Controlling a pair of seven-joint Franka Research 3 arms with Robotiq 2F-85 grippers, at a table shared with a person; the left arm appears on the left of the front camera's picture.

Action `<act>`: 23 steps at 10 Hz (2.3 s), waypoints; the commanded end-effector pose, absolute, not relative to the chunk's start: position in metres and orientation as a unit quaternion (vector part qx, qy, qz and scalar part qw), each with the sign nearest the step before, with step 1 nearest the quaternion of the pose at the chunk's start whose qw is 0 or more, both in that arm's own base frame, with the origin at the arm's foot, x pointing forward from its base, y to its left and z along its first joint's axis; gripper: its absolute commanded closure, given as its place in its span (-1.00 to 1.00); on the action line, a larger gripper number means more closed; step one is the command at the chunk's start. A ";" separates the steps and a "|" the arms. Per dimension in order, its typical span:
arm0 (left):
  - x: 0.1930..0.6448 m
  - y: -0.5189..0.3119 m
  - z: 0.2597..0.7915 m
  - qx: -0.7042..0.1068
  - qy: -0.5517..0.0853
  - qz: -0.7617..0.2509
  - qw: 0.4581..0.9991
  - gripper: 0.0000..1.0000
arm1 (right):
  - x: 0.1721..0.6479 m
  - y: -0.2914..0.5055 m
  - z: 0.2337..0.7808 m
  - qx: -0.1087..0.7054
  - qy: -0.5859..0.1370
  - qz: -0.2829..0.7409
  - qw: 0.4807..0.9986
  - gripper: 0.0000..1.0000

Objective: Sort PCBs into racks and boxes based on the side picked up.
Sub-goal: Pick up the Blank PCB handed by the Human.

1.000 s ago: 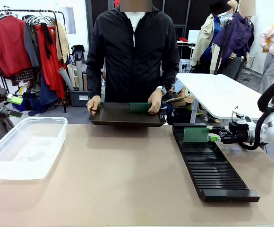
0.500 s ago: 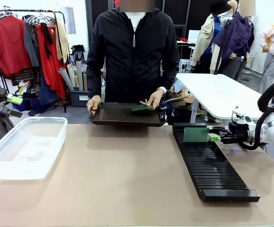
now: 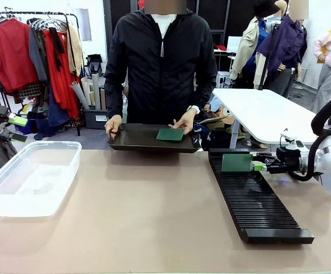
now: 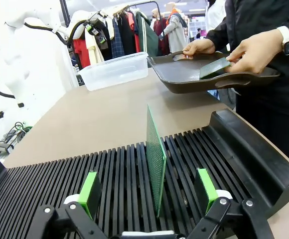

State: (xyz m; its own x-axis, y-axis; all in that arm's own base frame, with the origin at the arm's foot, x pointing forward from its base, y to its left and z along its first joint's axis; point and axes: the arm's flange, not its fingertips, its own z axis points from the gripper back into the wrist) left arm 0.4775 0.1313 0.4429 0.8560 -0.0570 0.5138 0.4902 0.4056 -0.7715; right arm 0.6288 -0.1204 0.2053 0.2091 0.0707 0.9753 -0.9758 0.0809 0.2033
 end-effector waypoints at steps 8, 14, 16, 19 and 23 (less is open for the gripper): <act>0.476 0.131 0.445 -0.517 -0.209 -0.167 0.813 -1.00 | 0.577 -0.154 0.290 0.523 -0.437 0.424 0.597 -1.00; 0.476 0.131 0.445 -0.517 -0.209 -0.167 0.813 -1.00 | 0.497 -0.130 0.368 0.580 -0.405 0.358 0.609 -1.00; 0.476 0.131 0.445 -0.517 -0.209 -0.167 0.813 -1.00 | 0.487 -0.106 0.386 0.589 -0.362 0.301 0.657 -1.00; 0.476 0.131 0.445 -0.517 -0.209 -0.167 0.813 -1.00 | 0.480 -0.085 0.404 0.610 -0.242 0.255 0.710 -1.00; 0.476 0.131 0.445 -0.517 -0.209 -0.167 0.813 -1.00 | 0.467 -0.078 0.414 0.635 -0.189 0.180 0.727 -1.00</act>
